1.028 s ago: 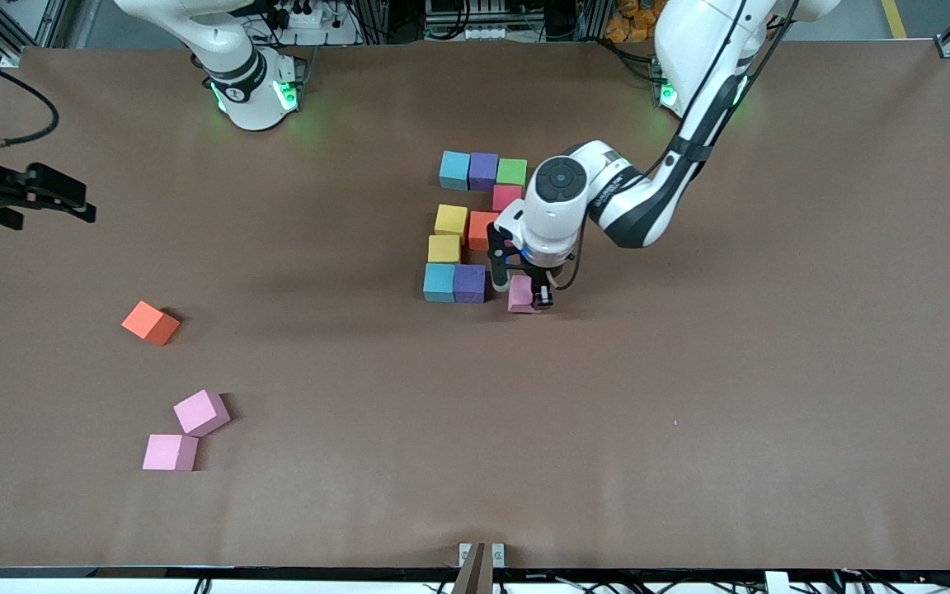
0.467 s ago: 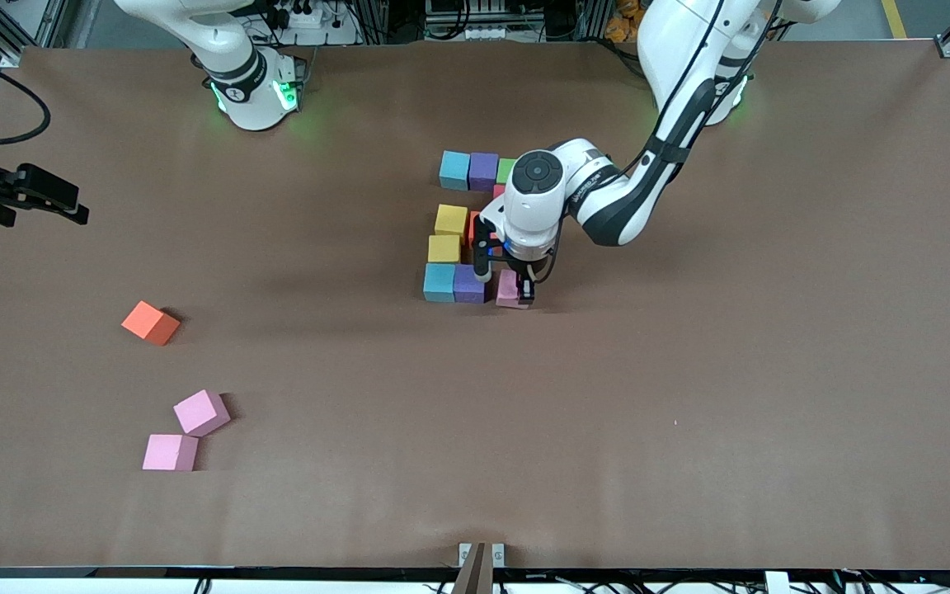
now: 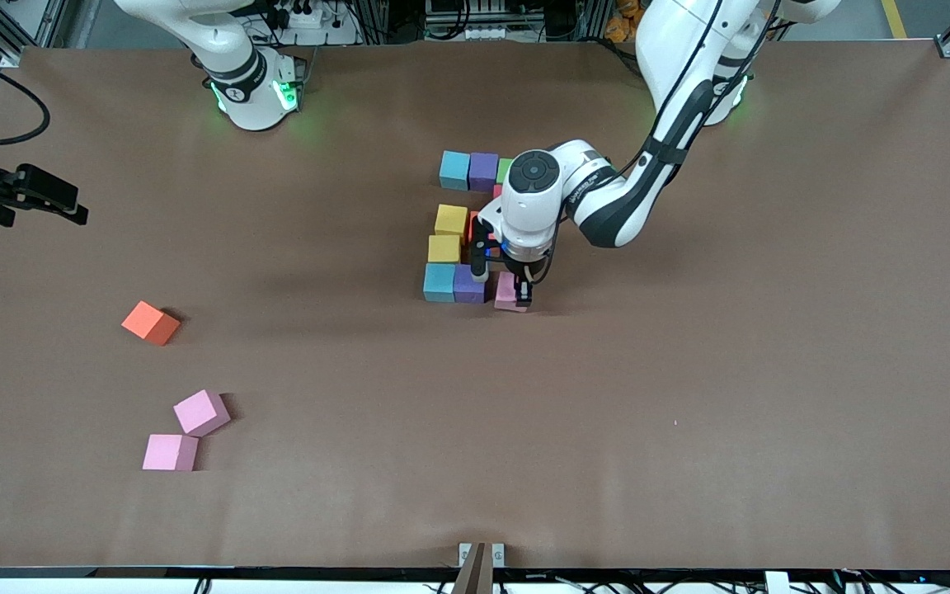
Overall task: Form number 2 with 11 blocks
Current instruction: 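Lower pink beside the blue cube with the left gripper and release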
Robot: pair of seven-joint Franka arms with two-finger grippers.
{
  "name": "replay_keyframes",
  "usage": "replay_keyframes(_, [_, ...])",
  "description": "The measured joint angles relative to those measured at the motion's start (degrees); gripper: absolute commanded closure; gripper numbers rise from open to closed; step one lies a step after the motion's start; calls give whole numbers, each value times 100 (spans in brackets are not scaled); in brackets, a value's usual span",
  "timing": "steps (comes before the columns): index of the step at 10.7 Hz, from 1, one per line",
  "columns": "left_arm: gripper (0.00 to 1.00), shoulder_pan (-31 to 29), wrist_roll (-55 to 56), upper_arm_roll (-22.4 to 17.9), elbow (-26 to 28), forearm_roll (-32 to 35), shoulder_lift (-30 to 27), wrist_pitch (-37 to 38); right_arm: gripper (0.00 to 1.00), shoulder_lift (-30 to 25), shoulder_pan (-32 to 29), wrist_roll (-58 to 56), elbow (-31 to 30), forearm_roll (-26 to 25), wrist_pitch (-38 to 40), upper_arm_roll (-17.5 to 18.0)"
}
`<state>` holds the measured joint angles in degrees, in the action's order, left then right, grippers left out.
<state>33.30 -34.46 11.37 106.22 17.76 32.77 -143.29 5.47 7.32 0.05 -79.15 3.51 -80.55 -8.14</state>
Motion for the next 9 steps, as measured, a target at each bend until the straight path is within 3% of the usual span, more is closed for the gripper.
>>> replay_keyframes(4, [55,155,240,-11,-117,0,136,0,0,4,-2,4,0,0,0,0])
replay_keyframes(7, [47,177,254,-33,-121,0,164,0,0,4,-2,5,0,0,0,0])
replay_keyframes(8, [38,177,254,-42,-121,0,176,0,0,4,-2,6,0,0,0,0])
replay_keyframes(9, [0,177,254,-46,-124,1,185,0,0,5,-2,6,0,0,0,0])
